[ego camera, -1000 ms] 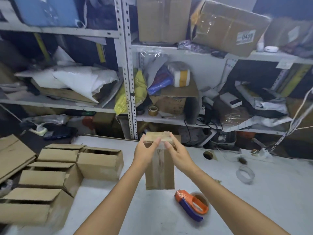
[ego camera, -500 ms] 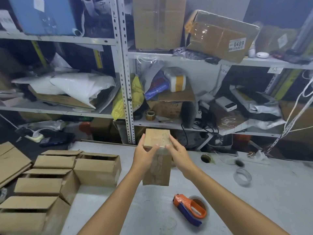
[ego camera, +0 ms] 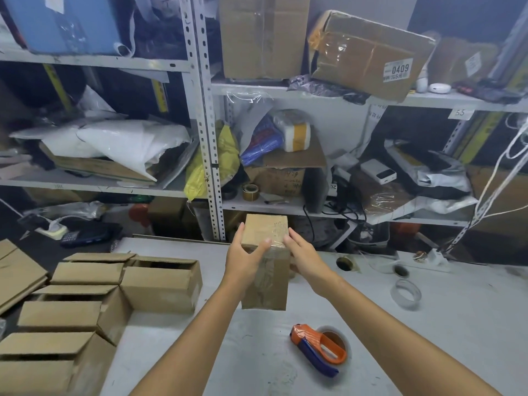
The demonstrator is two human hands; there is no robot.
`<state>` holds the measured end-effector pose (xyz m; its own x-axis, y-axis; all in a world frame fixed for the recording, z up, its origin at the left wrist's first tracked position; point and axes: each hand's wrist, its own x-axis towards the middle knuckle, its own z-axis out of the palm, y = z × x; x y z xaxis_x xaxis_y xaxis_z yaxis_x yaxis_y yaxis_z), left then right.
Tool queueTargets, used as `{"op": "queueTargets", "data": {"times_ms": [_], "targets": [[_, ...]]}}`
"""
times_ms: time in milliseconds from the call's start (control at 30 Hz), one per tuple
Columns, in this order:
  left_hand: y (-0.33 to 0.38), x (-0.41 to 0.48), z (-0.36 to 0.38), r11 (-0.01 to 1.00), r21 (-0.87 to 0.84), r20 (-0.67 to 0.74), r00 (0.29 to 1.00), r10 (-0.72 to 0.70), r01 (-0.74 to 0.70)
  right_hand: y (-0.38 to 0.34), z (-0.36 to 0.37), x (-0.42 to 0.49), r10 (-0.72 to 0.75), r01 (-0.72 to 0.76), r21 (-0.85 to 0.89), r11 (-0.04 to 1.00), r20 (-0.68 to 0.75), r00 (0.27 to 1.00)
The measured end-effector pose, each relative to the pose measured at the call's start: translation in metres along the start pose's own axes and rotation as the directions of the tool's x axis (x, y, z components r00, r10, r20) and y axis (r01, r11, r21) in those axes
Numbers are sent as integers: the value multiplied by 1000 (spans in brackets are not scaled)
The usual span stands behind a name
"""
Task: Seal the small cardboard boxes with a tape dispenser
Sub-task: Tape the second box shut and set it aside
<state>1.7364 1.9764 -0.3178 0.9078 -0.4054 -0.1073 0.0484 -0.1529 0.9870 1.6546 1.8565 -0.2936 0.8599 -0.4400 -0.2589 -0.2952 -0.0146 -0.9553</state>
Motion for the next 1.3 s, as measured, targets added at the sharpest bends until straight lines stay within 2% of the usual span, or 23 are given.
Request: {"op": "queueTargets", "data": {"times_ms": [433,633,767,967,1300], "targets": [[-7,1,10,1000,-5,-1,1000,2,-2,4,7,1,-43,43,-8,999,5,999],[-4,4,8,997,-77,-25,1000,13,-15,6,13,3,-67,67,-22,998,-15,998],[3,-2,3,997,-74,62,998,-7,11,4,5,2,-88,91,-80,993,30,996],[11,6,-14,989,-122,239,970,-50,81,15,-8,15,1,-1,-34,999,-19,1000],[8,-3,-7,999,-24,126,992,-18,22,5,16,-3,-69,69,-7,998,-28,997]]}}
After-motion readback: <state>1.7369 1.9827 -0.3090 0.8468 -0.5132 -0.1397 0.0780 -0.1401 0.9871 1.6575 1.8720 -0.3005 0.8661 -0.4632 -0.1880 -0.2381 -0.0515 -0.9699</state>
